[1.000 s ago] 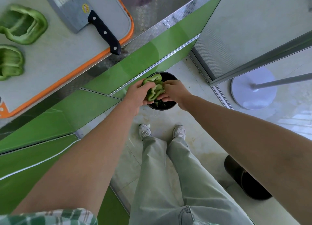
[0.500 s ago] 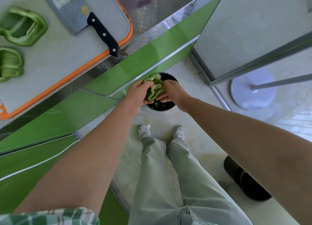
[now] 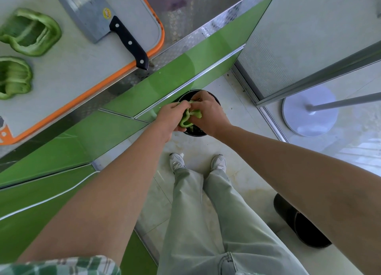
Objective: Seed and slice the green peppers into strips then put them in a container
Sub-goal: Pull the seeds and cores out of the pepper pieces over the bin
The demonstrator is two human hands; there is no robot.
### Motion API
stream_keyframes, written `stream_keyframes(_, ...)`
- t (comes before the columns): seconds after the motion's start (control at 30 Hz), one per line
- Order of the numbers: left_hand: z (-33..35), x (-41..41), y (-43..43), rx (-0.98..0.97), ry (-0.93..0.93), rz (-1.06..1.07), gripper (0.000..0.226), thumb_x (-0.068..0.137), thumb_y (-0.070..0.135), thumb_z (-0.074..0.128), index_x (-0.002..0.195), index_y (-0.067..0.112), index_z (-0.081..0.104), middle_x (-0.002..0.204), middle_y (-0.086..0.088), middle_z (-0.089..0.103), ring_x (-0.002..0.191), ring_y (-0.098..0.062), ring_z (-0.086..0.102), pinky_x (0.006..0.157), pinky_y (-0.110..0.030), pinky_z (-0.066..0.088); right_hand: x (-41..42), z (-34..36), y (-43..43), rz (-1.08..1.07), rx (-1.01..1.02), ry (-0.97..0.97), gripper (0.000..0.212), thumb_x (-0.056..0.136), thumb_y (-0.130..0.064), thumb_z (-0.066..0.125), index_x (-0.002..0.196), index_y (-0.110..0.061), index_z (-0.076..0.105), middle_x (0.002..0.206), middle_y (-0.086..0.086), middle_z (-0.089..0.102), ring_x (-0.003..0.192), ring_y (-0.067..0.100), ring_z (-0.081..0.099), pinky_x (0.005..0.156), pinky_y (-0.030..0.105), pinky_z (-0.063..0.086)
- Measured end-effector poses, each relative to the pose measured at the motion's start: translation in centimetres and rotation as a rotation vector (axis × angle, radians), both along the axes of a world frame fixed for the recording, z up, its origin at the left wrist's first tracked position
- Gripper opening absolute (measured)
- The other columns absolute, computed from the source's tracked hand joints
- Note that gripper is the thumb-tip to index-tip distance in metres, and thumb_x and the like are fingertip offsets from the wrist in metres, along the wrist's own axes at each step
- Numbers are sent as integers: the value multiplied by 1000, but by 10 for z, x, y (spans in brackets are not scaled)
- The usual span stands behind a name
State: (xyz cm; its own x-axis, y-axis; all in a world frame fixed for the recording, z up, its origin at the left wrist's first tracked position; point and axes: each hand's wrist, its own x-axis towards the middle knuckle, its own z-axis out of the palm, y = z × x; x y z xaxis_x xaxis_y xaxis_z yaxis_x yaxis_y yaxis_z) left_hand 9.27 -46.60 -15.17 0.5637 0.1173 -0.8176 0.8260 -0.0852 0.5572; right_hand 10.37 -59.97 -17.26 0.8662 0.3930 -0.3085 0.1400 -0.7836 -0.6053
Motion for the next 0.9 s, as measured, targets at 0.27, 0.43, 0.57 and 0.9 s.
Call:
stream_keyframes(0.27, 7, -1, 1, -35, 56, 94, 20, 90, 31, 62, 80, 14, 61, 79, -5, 61, 68, -17, 59, 60, -30, 55, 0, -4, 2, -63, 150, 61, 16, 89, -14, 65, 99, -16, 77, 119, 9, 59, 109, 23, 55, 87, 31, 46)
stream_keyframes(0.43, 7, -1, 2, -24, 69, 104, 21, 90, 30, 62, 80, 12, 62, 77, -6, 61, 64, -18, 58, 57, -29, 55, -2, -5, 4, -172, 218, 162, 17, 88, -9, 65, 101, -10, 76, 122, 6, 62, 105, 17, 58, 85, 21, 43)
stream_keyframes(0.57, 5, -4, 5, 6, 64, 107, 17, 89, 29, 63, 81, 15, 63, 83, -7, 63, 67, -18, 58, 56, -28, 53, 3, 1, 4, -333, 272, 241, 16, 90, -14, 64, 98, -7, 75, 115, 0, 68, 88, 7, 58, 73, 10, 46)
stream_keyframes(0.9, 3, -8, 13, 9, 51, 118, 17, 93, 27, 53, 83, 15, 61, 81, -7, 62, 67, -17, 56, 55, -28, 50, 11, 1, -6, -555, 53, 273, 29, 89, -4, 52, 100, -16, 75, 103, 0, 71, 81, 13, 61, 81, 34, 57)
